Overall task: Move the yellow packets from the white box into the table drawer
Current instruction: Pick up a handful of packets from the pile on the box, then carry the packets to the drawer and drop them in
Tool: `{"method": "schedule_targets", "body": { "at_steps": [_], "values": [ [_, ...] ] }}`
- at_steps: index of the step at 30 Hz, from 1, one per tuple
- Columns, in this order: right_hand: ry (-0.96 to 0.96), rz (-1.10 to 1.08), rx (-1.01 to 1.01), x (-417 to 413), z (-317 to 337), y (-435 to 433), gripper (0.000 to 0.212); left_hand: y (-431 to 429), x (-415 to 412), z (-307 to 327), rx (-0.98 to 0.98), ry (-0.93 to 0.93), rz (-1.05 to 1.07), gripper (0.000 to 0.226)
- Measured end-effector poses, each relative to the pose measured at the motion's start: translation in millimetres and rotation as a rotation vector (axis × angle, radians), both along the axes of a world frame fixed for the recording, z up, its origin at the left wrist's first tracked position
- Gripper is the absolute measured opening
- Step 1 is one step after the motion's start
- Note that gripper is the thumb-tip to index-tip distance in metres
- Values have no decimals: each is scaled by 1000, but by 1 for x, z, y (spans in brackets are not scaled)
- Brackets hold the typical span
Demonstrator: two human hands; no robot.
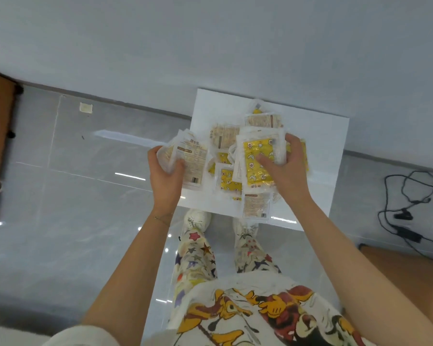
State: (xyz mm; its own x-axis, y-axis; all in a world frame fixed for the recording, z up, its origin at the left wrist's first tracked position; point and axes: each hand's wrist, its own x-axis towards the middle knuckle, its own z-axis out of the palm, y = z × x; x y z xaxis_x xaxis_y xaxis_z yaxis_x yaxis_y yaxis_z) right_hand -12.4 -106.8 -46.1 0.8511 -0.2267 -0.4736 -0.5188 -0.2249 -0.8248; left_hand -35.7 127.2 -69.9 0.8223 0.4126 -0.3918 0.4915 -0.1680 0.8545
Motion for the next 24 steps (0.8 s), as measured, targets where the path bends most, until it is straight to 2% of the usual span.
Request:
{"method": "schedule_targets", "body": {
  "at_steps": [6,11,16,24],
  "values": [
    [-4,199,1,-15,87,46,67,44,-41,95,-29,-63,44,40],
    [-28,396,18,-41,152,107,65,89,-94,156,-79,-103,198,43],
    [-21,711,2,-67,184,196,61,149,-155,187,-65,-103,404,45],
    [-100,941,31,-111,212,359,66,269,-263,213,15,-96,575,45]
  ]
}}
